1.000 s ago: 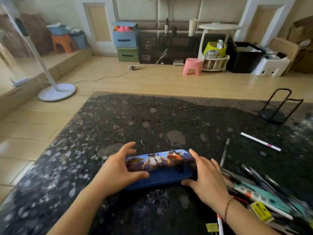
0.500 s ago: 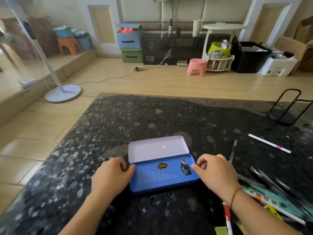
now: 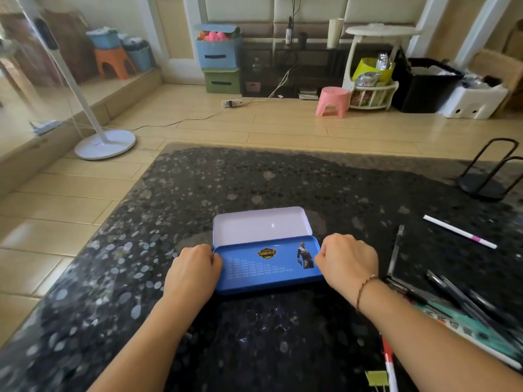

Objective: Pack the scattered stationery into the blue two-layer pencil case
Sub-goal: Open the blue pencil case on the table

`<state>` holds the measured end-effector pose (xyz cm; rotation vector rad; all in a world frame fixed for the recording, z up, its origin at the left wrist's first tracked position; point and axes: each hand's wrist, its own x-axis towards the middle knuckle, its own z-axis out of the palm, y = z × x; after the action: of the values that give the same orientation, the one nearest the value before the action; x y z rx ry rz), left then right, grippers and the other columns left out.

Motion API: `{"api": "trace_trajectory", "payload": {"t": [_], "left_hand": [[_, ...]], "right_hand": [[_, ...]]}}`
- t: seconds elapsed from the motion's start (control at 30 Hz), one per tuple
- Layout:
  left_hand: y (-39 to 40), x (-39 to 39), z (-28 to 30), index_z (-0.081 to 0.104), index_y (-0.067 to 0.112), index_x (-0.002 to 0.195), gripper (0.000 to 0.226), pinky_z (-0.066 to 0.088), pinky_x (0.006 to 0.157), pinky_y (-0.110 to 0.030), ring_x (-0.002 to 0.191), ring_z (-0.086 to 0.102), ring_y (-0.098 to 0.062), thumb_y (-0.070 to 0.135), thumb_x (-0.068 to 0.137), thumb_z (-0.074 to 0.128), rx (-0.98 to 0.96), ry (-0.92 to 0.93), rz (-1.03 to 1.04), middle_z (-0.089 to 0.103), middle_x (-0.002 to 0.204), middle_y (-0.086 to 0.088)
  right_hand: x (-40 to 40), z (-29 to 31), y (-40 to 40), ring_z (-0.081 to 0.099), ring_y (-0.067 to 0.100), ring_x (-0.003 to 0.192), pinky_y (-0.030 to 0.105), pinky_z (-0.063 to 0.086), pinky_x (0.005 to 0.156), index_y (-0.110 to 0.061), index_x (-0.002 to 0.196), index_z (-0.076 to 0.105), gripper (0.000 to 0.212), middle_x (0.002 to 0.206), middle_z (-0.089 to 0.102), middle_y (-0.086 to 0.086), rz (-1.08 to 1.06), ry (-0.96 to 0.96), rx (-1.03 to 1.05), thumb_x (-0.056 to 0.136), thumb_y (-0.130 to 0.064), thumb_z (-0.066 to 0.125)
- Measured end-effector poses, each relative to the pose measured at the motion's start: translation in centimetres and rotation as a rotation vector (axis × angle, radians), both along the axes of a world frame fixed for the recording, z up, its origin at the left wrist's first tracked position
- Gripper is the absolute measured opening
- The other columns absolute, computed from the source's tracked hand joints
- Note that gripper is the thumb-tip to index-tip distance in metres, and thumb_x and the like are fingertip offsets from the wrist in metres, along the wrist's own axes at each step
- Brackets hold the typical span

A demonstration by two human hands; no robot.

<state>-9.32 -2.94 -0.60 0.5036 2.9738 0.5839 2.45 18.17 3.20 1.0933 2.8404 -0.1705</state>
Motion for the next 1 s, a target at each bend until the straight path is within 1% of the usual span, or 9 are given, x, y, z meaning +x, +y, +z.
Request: {"api": "trace_trajectory", "payload": {"t": [0.1, 0.23, 0.4, 0.53, 0.7, 0.77, 0.83, 0.9, 1.0], "left_hand": [[0.0, -0.1, 0.1, 0.045, 0.010, 0.063, 0.033, 0.031, 0.048, -0.030, 0.058, 0.051, -0.021, 0.021, 0.095, 0.044, -0.085, 0.024, -0.016, 0.050, 0.065, -0.004], [0.2, 0.8, 1.2, 0.053, 0.009, 0.077, 0.025, 0.045, 0.058, -0.034, 0.074, 0.061, -0.027, 0.017, 0.097, 0.042, -0.237, 0.106, -0.090, 0.050, 0.074, -0.003], [-1.1, 2.1, 3.3, 0.043, 0.013, 0.061, 0.029, 0.029, 0.044, -0.028, 0.051, 0.046, -0.018, 0.027, 0.087, 0.044, -0.174, 0.149, -0.051, 0.049, 0.061, -0.001], [-3.5, 4.3, 3.7, 0.046, 0.015, 0.064, 0.027, 0.032, 0.048, -0.028, 0.059, 0.050, -0.019, 0.034, 0.083, 0.048, -0.267, 0.025, -0.151, 0.051, 0.066, 0.001], [-3.5, 6.0, 2.3, 0.047, 0.022, 0.069, 0.030, 0.041, 0.057, -0.030, 0.076, 0.059, -0.019, 0.046, 0.088, 0.049, -0.397, -0.182, -0.252, 0.052, 0.075, 0.005], [-2.9, 6.4, 2.9, 0.048, 0.024, 0.077, 0.040, 0.041, 0.059, -0.030, 0.078, 0.059, -0.018, 0.062, 0.089, 0.044, -0.475, -0.100, -0.255, 0.050, 0.078, 0.006], [-2.4, 7.0, 3.3, 0.048, 0.027, 0.089, 0.052, 0.043, 0.062, -0.030, 0.083, 0.056, -0.015, 0.078, 0.081, 0.038, -0.476, 0.034, -0.324, 0.051, 0.088, 0.008], [-1.9, 8.0, 3.2, 0.045, 0.034, 0.115, 0.067, 0.045, 0.078, -0.029, 0.104, 0.050, -0.013, 0.085, 0.072, 0.040, -0.366, 0.093, -0.506, 0.049, 0.112, 0.013], [-0.7, 9.5, 2.2, 0.016, 0.038, 0.146, 0.090, 0.028, 0.109, -0.033, 0.135, 0.027, -0.014, 0.083, 0.073, 0.044, -0.318, 0.026, -0.730, 0.025, 0.148, 0.014]], "right_hand": [[0.1, 0.0, -0.5, 0.048, 0.020, 0.065, 0.028, 0.032, 0.052, -0.019, 0.087, 0.058, 0.014, 0.083, 0.061, 0.002, 0.026, -0.021, 0.037, 0.094, -0.028, 0.049], [0.1, 0.4, -0.8, 0.048, 0.022, 0.071, 0.028, 0.035, 0.054, -0.019, 0.093, 0.059, 0.014, 0.093, 0.065, 0.004, 0.049, -0.035, 0.073, 0.096, -0.023, 0.045], [2.0, 1.1, -0.8, 0.050, 0.020, 0.069, 0.027, 0.035, 0.053, -0.022, 0.078, 0.055, 0.018, 0.075, 0.056, -0.002, 0.039, 0.096, 0.103, 0.092, -0.027, 0.046], [7.0, 0.8, -2.0, 0.060, 0.021, 0.080, 0.029, 0.036, 0.056, -0.023, 0.079, 0.062, 0.021, 0.075, 0.062, -0.003, 0.052, 0.142, 0.117, 0.087, -0.036, 0.048], [10.5, -3.2, -2.6, 0.051, 0.015, 0.084, 0.030, 0.035, 0.055, -0.028, 0.075, 0.062, 0.019, 0.073, 0.059, -0.009, 0.167, 0.148, 0.131, 0.087, -0.041, 0.054], [11.3, -3.8, -2.1, 0.051, 0.017, 0.079, 0.033, 0.041, 0.061, -0.031, 0.074, 0.066, 0.018, 0.073, 0.061, -0.011, 0.197, 0.203, 0.186, 0.080, -0.048, 0.063], [12.5, -3.6, -1.8, 0.054, 0.018, 0.086, 0.036, 0.046, 0.074, -0.034, 0.085, 0.069, 0.027, 0.084, 0.063, -0.013, 0.208, 0.245, 0.198, 0.081, -0.056, 0.054], [14.4, -3.1, -2.0, 0.055, 0.018, 0.096, 0.037, 0.048, 0.080, -0.034, 0.092, 0.069, 0.034, 0.094, 0.063, -0.014, 0.275, 0.280, 0.200, 0.082, -0.057, 0.045], [18.1, -2.8, -1.7, 0.053, 0.015, 0.104, 0.036, 0.048, 0.083, -0.035, 0.094, 0.068, 0.033, 0.101, 0.062, -0.017, 0.391, 0.258, 0.208, 0.080, -0.057, 0.047]]}}
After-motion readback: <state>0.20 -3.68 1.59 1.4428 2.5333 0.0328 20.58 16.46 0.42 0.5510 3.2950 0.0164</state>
